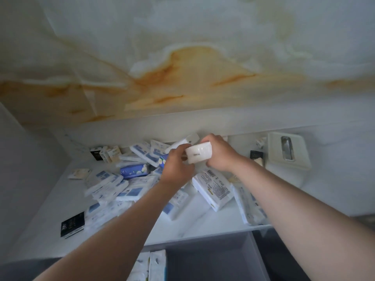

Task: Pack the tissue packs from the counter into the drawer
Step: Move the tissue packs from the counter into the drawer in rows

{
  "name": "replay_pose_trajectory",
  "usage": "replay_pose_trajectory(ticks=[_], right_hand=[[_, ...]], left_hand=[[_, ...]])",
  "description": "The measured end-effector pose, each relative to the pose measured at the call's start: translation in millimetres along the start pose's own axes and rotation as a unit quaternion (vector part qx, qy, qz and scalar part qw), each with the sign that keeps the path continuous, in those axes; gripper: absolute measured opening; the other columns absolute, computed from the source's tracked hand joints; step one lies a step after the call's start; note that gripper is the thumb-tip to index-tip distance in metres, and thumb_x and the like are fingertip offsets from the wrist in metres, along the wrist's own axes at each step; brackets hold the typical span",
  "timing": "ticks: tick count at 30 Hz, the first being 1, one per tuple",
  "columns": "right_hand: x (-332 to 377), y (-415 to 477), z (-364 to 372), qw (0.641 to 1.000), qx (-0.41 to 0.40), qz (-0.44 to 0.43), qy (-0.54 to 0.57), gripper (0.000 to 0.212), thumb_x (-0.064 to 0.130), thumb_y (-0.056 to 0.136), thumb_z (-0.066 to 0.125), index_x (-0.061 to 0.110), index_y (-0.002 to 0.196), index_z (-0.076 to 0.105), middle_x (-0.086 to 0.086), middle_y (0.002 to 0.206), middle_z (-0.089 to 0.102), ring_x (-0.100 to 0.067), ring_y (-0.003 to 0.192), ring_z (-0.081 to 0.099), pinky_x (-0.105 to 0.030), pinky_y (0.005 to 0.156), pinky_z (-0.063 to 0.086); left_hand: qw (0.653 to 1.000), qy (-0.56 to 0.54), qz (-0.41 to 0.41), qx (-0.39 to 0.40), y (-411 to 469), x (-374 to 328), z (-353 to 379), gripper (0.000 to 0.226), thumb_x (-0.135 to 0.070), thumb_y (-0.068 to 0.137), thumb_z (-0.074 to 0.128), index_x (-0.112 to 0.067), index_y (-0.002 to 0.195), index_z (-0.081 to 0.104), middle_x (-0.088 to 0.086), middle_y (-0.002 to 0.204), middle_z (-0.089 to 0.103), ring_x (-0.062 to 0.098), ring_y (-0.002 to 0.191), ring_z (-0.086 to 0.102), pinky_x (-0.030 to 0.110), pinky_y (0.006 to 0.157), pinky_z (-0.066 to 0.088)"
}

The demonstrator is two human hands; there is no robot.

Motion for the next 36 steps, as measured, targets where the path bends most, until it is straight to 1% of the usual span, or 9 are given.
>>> replay_pose_trajectory(ticks=[4, 7, 11, 17, 22, 25, 27, 32, 36], right_hand=[[41, -33, 2, 0.999, -0.017, -0.04, 0.021, 0.052, 0.017, 0.074, 0.08, 0.019, 0.119, 0.053, -0.006, 0.12, 0.055, -0.023, 0.106, 0.057, -0.026, 0.074, 0.036], [74, -63, 10, 0.997, 0.006, -0.057, 0.043, 0.05, 0.021, 0.071, 0.082, 0.021, 0.112, 0.053, 0.001, 0.112, 0.057, -0.018, 0.1, 0.058, -0.027, 0.071, 0.038], [111, -108, 24, 0.994, 0.101, -0.04, 0.034, 0.048, 0.039, 0.075, 0.079, 0.029, 0.11, 0.048, 0.012, 0.099, 0.056, -0.011, 0.091, 0.054, -0.023, 0.065, 0.04], [142, -157, 68, 0.971, 0.222, -0.052, -0.072, 0.063, 0.063, 0.077, 0.064, 0.03, 0.129, 0.048, 0.006, 0.124, 0.058, -0.015, 0.103, 0.054, -0.032, 0.077, 0.045], [157, -192, 99, 0.946, 0.31, -0.04, -0.084, 0.036, 0.059, 0.082, 0.064, 0.025, 0.091, 0.061, 0.002, 0.095, 0.065, -0.019, 0.088, 0.062, -0.031, 0.071, 0.047], [153, -204, 116, 0.93, 0.36, -0.013, -0.077, 0.019, 0.042, 0.081, 0.069, 0.028, 0.086, 0.056, 0.0, 0.093, 0.066, -0.019, 0.082, 0.065, -0.029, 0.064, 0.049], [145, -208, 125, 0.912, 0.396, 0.003, -0.111, 0.022, 0.04, 0.075, 0.07, 0.024, 0.086, 0.06, -0.002, 0.09, 0.067, -0.018, 0.073, 0.065, -0.026, 0.057, 0.049], [124, -221, 142, 0.855, 0.464, 0.037, -0.229, 0.033, 0.04, 0.072, 0.073, 0.012, 0.087, 0.063, -0.001, 0.081, 0.058, -0.023, 0.065, 0.052, -0.028, 0.056, 0.039], [109, -235, 159, 0.825, 0.496, 0.069, -0.261, 0.04, 0.038, 0.072, 0.077, 0.011, 0.097, 0.063, -0.002, 0.091, 0.061, -0.025, 0.083, 0.063, -0.032, 0.067, 0.051]], left_hand=[[0.997, 0.005, 0.068, -0.037, -38, 0, -36, 0.054, -0.01, 0.072, 0.079, -0.031, 0.115, 0.055, -0.003, 0.114, 0.045, 0.007, 0.095, 0.056, 0.019, 0.084, 0.045], [0.993, -0.004, 0.101, -0.055, -70, 2, -66, 0.051, -0.021, 0.072, 0.083, -0.031, 0.113, 0.056, -0.008, 0.112, 0.052, 0.011, 0.1, 0.056, 0.026, 0.085, 0.047], [0.999, -0.01, 0.048, -0.002, -119, 14, -104, 0.045, -0.028, 0.077, 0.082, -0.04, 0.11, 0.053, -0.019, 0.109, 0.062, 0.0, 0.101, 0.058, 0.022, 0.082, 0.048], [0.997, -0.038, -0.031, 0.057, -195, 47, -142, 0.046, -0.021, 0.079, 0.08, -0.032, 0.113, 0.051, -0.016, 0.102, 0.065, 0.006, 0.082, 0.067, 0.028, 0.073, 0.057], [0.991, 0.003, -0.043, 0.125, -240, 79, -145, 0.048, -0.024, 0.078, 0.08, -0.039, 0.114, 0.052, -0.02, 0.099, 0.064, -0.003, 0.086, 0.062, 0.023, 0.076, 0.051], [0.982, 0.045, -0.054, 0.173, -256, 82, -133, 0.05, -0.03, 0.081, 0.077, -0.042, 0.122, 0.05, -0.028, 0.104, 0.057, -0.012, 0.086, 0.056, 0.01, 0.075, 0.044], [0.976, 0.07, -0.065, 0.198, -266, 90, -121, 0.059, -0.036, 0.08, 0.077, -0.033, 0.133, 0.05, -0.018, 0.115, 0.057, -0.004, 0.093, 0.056, 0.014, 0.082, 0.047], [0.908, 0.243, -0.016, 0.342, -300, 122, -89, 0.052, -0.048, 0.091, 0.059, -0.027, 0.137, 0.05, -0.006, 0.137, 0.051, 0.015, 0.127, 0.047, 0.028, 0.103, 0.038], [0.832, 0.362, 0.045, 0.419, -315, 141, -71, 0.049, -0.042, 0.098, 0.047, -0.031, 0.145, 0.041, -0.001, 0.157, 0.028, 0.021, 0.145, 0.021, 0.045, 0.115, 0.027]])
Point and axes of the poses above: each hand's wrist, its own y-axis towards the middle knuckle, its own z-axis out of the palm, x = y × z, the point moved 2 cm from there along y, towards the middle knuckle
